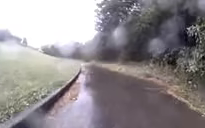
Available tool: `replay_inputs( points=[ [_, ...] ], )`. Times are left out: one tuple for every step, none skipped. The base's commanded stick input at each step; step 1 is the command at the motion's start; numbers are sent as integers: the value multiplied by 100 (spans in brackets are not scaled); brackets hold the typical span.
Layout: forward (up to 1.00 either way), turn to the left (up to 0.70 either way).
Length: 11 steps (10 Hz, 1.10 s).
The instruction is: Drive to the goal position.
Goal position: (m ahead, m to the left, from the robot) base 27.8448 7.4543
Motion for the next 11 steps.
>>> replay_inputs(
  points=[
    [100, 0],
    [100, 0],
    [100, 0],
    [100, 0],
    [100, 0],
    [100, 0],
    [100, 0],
    [100, 0],
    [100, 0],
    [100, 0],
    [100, 0]
  ],
)
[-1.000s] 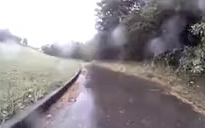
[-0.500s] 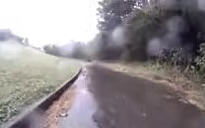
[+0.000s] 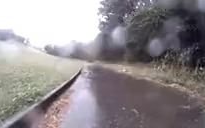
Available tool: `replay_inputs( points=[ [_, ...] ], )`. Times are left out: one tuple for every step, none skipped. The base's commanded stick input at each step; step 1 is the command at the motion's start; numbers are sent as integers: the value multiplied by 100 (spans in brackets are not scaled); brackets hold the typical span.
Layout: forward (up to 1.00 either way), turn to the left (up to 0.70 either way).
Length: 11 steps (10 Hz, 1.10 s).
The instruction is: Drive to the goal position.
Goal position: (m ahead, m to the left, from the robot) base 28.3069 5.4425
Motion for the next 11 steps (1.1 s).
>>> replay_inputs(
  points=[
    [100, 0],
    [100, 0],
    [37, 0],
    [0, 0],
    [0, 0],
    [0, 0],
    [19, 0],
    [85, 0],
    [100, 0],
    [100, 0],
    [100, 0]
  ],
)
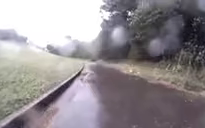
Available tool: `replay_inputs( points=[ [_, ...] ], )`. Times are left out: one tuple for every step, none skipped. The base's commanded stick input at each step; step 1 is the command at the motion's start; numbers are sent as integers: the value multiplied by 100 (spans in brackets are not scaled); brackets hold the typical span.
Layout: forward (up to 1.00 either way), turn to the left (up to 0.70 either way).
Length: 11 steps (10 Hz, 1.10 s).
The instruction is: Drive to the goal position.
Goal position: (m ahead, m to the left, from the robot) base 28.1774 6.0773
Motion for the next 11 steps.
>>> replay_inputs(
  points=[
    [100, 0],
    [100, 0],
    [100, 0],
    [100, 0],
    [100, 0],
    [100, 0],
    [100, 0],
    [100, 0],
    [100, 0],
    [100, 0],
    [100, 0]
  ],
)
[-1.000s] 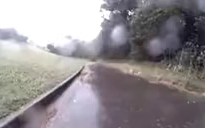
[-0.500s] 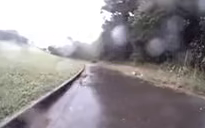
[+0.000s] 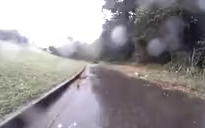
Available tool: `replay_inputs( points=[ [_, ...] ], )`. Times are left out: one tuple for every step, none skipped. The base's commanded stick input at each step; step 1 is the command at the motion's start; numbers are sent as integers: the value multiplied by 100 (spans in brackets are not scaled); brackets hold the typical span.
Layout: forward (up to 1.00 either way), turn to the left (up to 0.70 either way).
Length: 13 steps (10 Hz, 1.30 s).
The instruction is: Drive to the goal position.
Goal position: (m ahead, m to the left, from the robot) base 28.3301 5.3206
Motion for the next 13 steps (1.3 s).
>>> replay_inputs(
  points=[
    [100, 0],
    [100, 0],
    [100, 0],
    [100, 0],
    [100, -16],
    [100, -39],
    [100, -40],
    [100, -40],
    [100, -40],
    [100, 0],
    [100, 0],
    [100, 0],
    [100, 0]
  ],
)
